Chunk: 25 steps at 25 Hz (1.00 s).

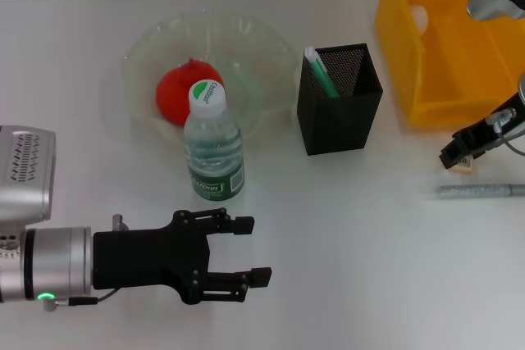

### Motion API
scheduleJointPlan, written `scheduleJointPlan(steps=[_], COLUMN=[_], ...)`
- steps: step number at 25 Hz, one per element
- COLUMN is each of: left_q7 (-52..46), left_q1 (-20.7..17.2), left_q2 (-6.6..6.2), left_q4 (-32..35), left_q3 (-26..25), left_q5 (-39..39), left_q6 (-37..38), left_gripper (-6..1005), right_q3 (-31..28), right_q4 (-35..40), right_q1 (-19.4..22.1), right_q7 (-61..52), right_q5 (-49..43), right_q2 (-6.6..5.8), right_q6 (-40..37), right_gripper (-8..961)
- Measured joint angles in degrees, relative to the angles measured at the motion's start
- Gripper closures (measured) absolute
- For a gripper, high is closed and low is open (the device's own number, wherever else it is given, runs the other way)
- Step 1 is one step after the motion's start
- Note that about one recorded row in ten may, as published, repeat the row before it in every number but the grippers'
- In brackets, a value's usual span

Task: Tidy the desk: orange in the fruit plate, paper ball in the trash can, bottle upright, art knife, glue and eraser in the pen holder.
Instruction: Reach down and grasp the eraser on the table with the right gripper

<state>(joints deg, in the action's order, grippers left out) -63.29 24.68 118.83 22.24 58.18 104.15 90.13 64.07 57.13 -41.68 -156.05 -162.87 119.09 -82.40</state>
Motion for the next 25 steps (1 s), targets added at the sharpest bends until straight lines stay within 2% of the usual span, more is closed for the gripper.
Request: scheduleJointPlan(steps=[1, 14, 25], left_q7=[0.0, 0.0, 0.0], left_q1=[0.0, 0.1, 0.1], left_q2=[0.00, 0.00, -0.08], left_q4=[0.0, 0.0, 0.0], left_q3=[0.0, 0.0, 0.0], left_q5=[0.0, 0.0, 0.0], left_q6=[0.0, -0.4, -0.6], left_gripper=[201, 201, 201], right_q3=[0.0, 0.0, -0.6], right_q4=[0.0, 0.5, 2.3], right_q1=[0.0, -0.1, 0.5], right_q7=[0.0, 0.3, 1.1], right_q5=[0.0, -0.1, 0.5], right_q2=[0.00, 0.00, 0.00], right_q6=[0.0, -0.2, -1.0], right_gripper=[518, 537, 686])
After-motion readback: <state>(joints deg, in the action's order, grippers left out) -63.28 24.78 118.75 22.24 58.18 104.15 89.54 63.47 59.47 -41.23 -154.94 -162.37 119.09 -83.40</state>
